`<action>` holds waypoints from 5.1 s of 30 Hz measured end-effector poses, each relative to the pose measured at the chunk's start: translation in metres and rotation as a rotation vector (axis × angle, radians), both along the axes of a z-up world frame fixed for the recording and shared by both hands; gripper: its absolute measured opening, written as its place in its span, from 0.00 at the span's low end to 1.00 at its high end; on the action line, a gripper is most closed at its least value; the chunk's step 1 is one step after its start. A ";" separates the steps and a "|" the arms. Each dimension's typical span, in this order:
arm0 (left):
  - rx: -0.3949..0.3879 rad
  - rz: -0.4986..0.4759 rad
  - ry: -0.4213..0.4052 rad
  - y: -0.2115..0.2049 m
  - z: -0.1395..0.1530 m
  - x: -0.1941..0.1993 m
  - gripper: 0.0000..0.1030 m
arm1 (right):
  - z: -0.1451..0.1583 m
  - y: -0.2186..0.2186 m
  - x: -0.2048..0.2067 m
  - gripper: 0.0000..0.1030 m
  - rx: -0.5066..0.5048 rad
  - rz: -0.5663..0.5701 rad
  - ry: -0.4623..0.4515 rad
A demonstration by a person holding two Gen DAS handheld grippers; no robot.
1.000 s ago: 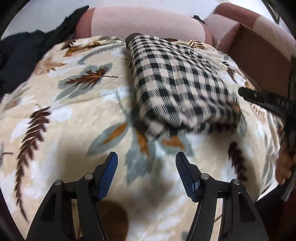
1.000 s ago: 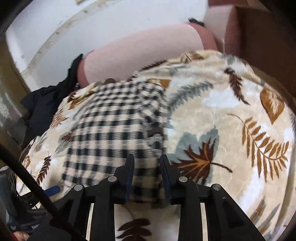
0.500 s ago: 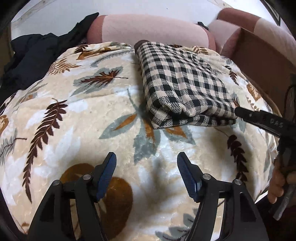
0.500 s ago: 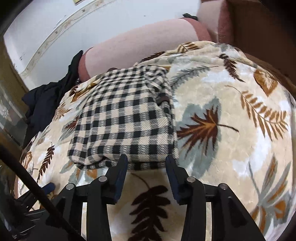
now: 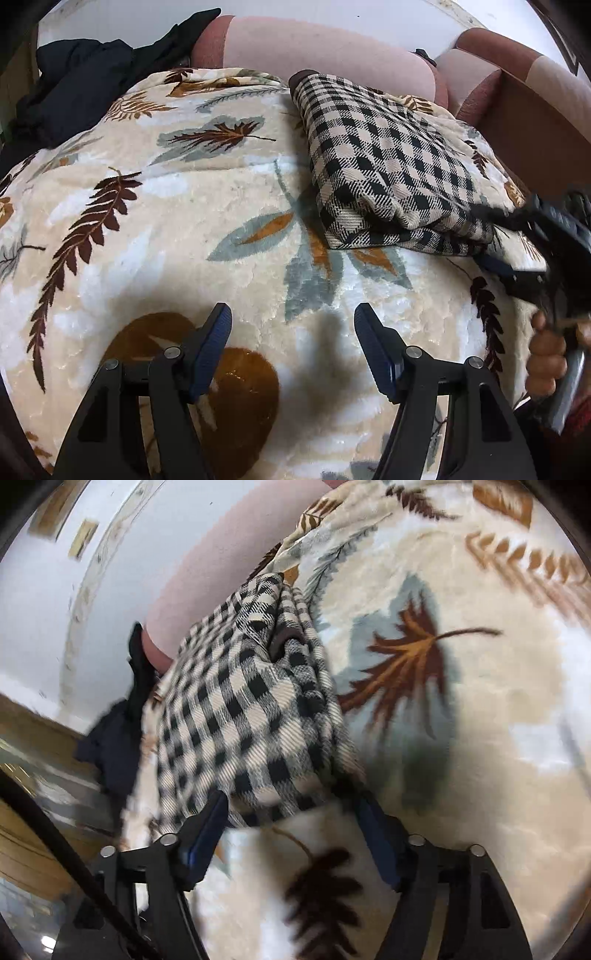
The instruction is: Fold large clothes
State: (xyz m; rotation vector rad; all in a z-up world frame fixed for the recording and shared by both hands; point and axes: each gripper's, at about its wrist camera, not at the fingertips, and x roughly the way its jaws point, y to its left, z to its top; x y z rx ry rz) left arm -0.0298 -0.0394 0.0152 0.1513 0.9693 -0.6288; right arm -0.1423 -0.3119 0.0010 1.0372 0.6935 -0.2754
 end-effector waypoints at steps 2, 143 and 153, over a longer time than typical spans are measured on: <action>0.000 -0.001 -0.003 0.000 -0.001 0.000 0.66 | 0.000 -0.006 0.012 0.81 0.010 0.003 -0.031; 0.092 0.112 -0.072 0.020 0.013 -0.044 0.90 | 0.044 0.134 -0.010 0.72 -0.918 0.028 0.400; 0.092 0.123 -0.062 0.022 0.011 -0.041 0.90 | 0.041 0.130 -0.009 0.72 -0.894 0.022 0.417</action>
